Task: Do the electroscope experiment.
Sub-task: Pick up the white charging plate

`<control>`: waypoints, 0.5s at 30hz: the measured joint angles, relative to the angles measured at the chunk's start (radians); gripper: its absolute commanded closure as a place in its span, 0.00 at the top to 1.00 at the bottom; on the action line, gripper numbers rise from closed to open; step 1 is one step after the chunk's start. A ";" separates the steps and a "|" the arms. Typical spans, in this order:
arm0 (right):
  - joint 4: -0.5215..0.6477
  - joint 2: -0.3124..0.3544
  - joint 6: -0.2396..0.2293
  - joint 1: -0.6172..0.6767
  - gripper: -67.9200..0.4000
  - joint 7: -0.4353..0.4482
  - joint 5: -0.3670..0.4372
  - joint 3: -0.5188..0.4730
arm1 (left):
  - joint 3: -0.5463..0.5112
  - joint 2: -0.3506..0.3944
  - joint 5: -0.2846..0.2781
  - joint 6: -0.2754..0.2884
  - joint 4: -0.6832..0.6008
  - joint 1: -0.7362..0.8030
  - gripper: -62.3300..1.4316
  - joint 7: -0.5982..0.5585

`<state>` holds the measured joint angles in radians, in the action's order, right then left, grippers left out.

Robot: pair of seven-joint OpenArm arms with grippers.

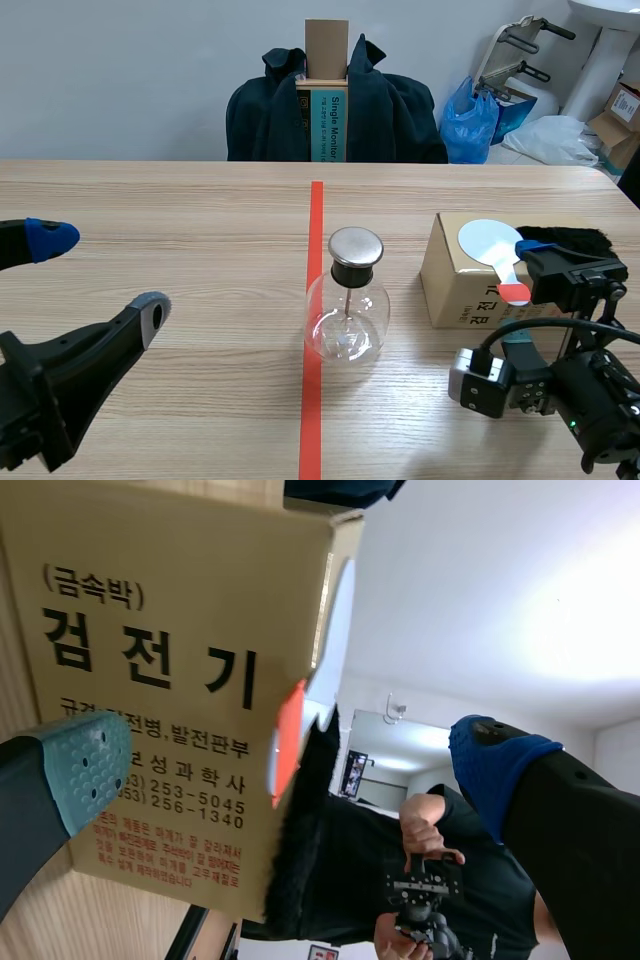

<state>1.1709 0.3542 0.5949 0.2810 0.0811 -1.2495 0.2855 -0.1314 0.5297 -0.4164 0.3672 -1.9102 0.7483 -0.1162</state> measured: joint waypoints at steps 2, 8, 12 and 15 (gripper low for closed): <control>-0.006 -0.001 0.000 -0.001 1.00 0.027 0.000 0.000 | 0.000 0.000 0.000 0.000 0.000 0.000 1.00 0.000; -0.007 -0.005 0.000 0.000 1.00 0.028 0.000 0.000 | 0.000 0.000 0.000 0.000 0.000 0.000 1.00 0.000; -0.007 -0.005 0.000 0.000 0.78 0.039 0.000 0.000 | 0.000 0.000 0.000 0.000 0.000 0.000 1.00 0.000; -0.007 -0.005 0.000 0.000 0.52 0.039 0.000 0.000 | 0.000 0.000 0.000 0.000 0.000 0.000 1.00 0.000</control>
<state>1.1641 0.3489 0.5949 0.2806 0.1196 -1.2499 0.2855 -0.1314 0.5297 -0.4164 0.3672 -1.9102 0.7483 -0.1162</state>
